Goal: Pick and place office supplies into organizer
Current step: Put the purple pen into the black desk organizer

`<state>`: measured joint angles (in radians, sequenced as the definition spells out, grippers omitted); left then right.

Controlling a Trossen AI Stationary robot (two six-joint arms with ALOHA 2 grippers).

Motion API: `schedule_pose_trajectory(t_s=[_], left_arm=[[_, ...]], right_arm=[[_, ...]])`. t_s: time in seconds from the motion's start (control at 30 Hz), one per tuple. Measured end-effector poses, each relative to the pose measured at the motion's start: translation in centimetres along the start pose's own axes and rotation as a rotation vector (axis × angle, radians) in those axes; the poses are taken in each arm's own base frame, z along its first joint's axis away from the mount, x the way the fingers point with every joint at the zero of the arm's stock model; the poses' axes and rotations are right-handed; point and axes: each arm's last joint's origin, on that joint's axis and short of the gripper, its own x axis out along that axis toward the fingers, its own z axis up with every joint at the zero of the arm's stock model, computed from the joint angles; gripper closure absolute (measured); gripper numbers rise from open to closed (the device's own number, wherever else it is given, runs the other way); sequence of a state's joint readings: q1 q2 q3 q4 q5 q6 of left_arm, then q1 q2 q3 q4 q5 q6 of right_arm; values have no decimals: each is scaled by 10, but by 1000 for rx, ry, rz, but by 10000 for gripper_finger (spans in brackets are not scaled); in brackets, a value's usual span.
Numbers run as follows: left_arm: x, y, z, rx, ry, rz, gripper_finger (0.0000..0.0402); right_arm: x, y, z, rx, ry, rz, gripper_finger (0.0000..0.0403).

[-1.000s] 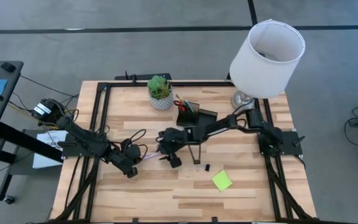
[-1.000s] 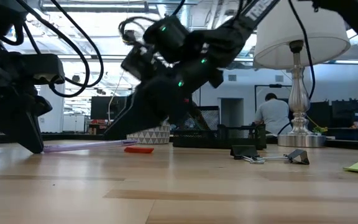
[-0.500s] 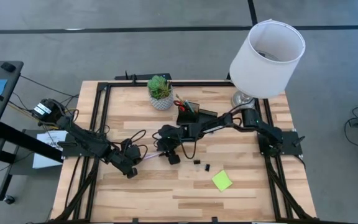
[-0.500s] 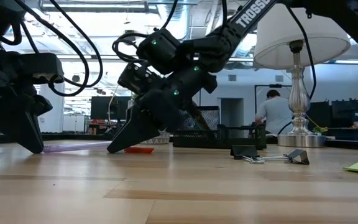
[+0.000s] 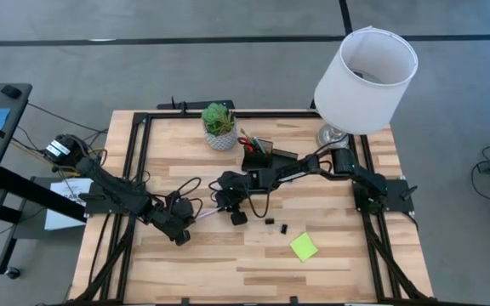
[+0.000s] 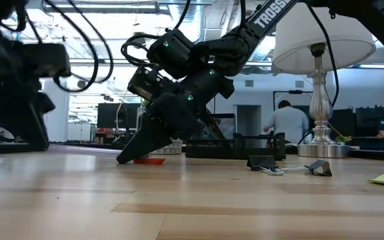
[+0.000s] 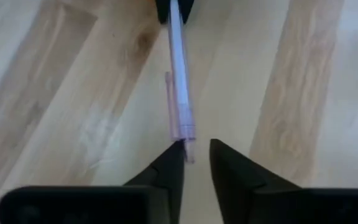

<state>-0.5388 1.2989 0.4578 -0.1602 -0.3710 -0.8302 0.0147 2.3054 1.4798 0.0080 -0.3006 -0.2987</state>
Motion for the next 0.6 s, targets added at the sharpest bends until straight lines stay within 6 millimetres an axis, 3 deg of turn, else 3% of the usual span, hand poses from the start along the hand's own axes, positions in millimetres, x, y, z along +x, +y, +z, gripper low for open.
schedule_pose_trajectory(t_s=[0.2, 0.33, 0.5, 0.6], left_arm=[[-22, -22, 34, -66, -43, 12, 275], [-35, -33, 54, -11, -85, 36, 250], [-58, -44, 87, -5, -178, 87, 231], [-81, -55, 113, 7, -270, 94, 228]], right_arm=[[-8, 0, 6, 77, -8, -8, 372], [-19, 1, 16, 103, -27, -6, 372], [-47, 5, 35, 134, -39, -6, 372], [-72, 9, 44, 185, 9, -20, 372]])
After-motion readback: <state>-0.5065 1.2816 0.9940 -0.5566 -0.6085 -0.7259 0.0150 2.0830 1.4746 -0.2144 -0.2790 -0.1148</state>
